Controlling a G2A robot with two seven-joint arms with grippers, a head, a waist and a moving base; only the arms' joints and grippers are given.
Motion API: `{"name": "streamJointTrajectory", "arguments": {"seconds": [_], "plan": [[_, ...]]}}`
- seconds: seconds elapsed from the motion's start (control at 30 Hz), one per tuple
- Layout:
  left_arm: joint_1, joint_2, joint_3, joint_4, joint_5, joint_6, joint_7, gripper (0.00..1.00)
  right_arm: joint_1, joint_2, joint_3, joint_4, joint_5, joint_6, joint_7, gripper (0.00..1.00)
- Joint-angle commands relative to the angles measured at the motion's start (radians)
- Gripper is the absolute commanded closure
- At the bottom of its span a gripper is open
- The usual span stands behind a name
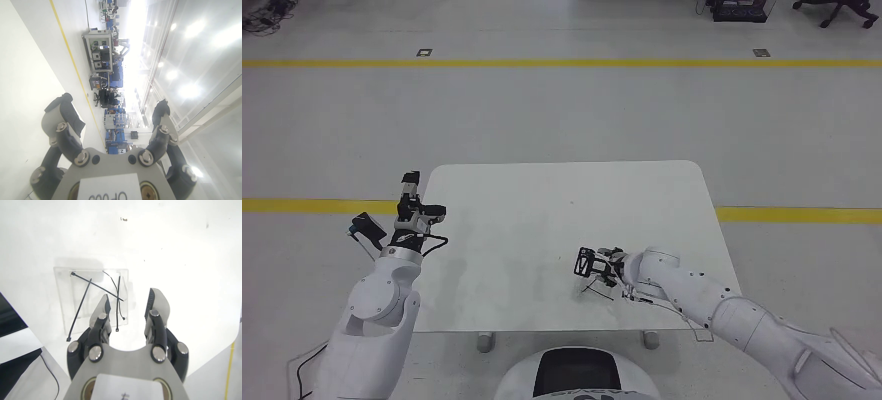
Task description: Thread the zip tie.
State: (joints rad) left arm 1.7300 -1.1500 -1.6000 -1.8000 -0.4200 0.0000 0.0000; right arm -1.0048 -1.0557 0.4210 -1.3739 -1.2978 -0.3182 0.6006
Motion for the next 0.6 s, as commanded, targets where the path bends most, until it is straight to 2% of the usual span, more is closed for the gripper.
{"name": "streamJointTrajectory", "arguments": {"seconds": [0.0,0.07,0.1,0.2,0.57], "plan": [[0.000,0.000,0.000,0.000,0.000,0.000,0.000,0.00,-0.016,0.009,0.012,-0.045,-0.018,-0.008,0.011,0.02],[0.000,0.000,0.000,0.000,0.000,0.000,0.000,0.00,-0.030,0.017,0.023,-0.078,-0.022,-0.022,0.014,0.16],[0.000,0.000,0.000,0.000,0.000,0.000,0.000,0.00,-0.036,0.020,0.024,-0.093,-0.024,-0.022,0.013,0.32],[0.000,0.000,0.000,0.000,0.000,0.000,0.000,0.00,-0.041,0.031,0.015,-0.113,-0.003,-0.022,0.025,0.51],[0.000,0.000,0.000,0.000,0.000,0.000,0.000,0.00,0.072,0.036,-0.122,-0.054,0.179,-0.022,0.046,0.54]]}}
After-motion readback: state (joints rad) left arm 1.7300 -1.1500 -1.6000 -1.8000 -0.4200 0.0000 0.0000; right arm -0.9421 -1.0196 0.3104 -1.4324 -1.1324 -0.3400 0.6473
